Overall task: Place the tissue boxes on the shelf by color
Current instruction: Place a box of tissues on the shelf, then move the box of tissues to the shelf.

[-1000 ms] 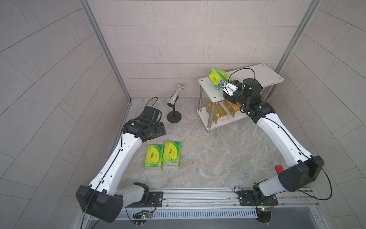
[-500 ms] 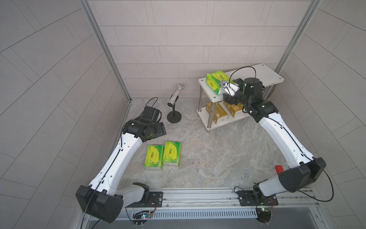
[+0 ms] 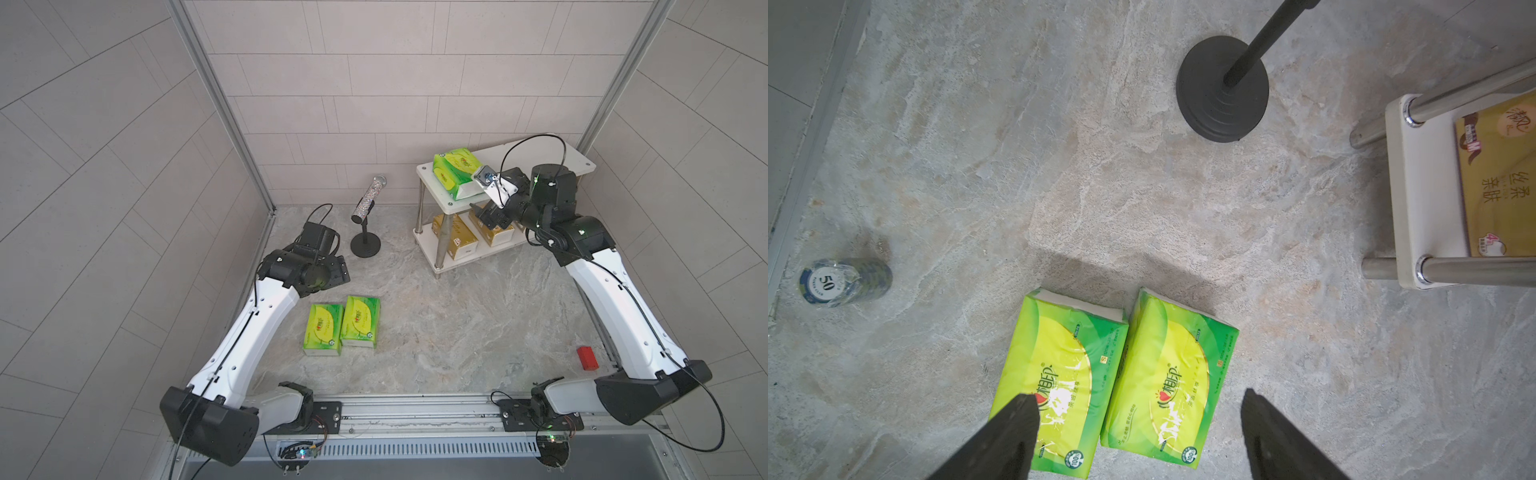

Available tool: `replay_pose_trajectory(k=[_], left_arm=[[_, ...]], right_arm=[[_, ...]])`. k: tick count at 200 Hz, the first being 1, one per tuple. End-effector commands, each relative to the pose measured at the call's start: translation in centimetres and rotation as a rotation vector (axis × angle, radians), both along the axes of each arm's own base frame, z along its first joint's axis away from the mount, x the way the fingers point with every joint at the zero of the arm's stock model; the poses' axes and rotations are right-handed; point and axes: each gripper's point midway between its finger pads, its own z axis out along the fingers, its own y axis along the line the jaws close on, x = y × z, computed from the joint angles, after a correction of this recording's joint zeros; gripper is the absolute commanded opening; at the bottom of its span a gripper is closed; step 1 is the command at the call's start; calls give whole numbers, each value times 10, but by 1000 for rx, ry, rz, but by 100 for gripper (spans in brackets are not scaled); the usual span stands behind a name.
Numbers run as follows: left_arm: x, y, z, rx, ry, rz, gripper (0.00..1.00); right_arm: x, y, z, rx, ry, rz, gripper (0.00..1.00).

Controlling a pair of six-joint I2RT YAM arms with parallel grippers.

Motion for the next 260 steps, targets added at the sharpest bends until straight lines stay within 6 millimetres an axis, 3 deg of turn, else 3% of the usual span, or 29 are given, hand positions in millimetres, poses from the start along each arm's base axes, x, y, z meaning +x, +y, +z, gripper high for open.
replay_pose_trajectory(k=[1,31,78,154,182,222,260], left_arm=[[2,-2,2,21,-5,-20,84],[4,-4,-1,79,2,-47,84],[8,-14,-1,221,2,-124,84],[5,-30,-17,224,64,-175,84],[6,-32,-19,225,65,-181,84],[8,-34,-20,223,63,-184,84],[10,-35,-21,218,62,-188,84]], right_arm=[[-22,13,28,241,48,23,96],[-21,19,31,415,187,-47,96],[-2,25,23,481,299,-178,97],[39,34,17,272,182,-295,97],[52,33,7,218,180,-336,93],[67,25,-21,103,209,-408,82],[80,1,-34,14,198,-504,75]])
